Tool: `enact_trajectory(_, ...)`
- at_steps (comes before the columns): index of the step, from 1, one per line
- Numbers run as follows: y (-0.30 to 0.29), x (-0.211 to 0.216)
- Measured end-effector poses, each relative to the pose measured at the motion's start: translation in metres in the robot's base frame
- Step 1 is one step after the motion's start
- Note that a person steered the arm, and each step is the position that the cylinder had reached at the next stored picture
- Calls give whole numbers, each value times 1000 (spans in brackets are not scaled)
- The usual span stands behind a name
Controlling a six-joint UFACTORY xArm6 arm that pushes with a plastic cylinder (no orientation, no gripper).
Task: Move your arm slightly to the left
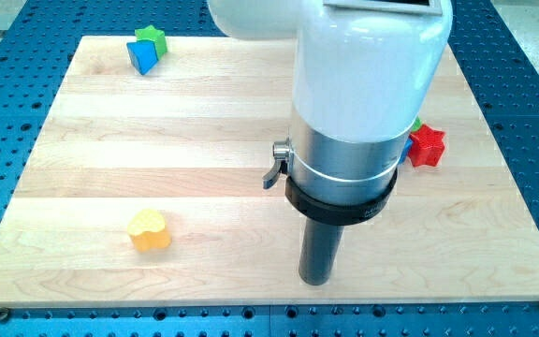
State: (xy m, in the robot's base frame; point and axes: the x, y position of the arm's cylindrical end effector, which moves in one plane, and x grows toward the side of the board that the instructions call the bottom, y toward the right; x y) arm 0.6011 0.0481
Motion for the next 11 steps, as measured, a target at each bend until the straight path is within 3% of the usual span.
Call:
enact_trajectory(3, -12, 11)
enact_trajectory(5, -106, 16)
enact_trajectory(11, -126, 8)
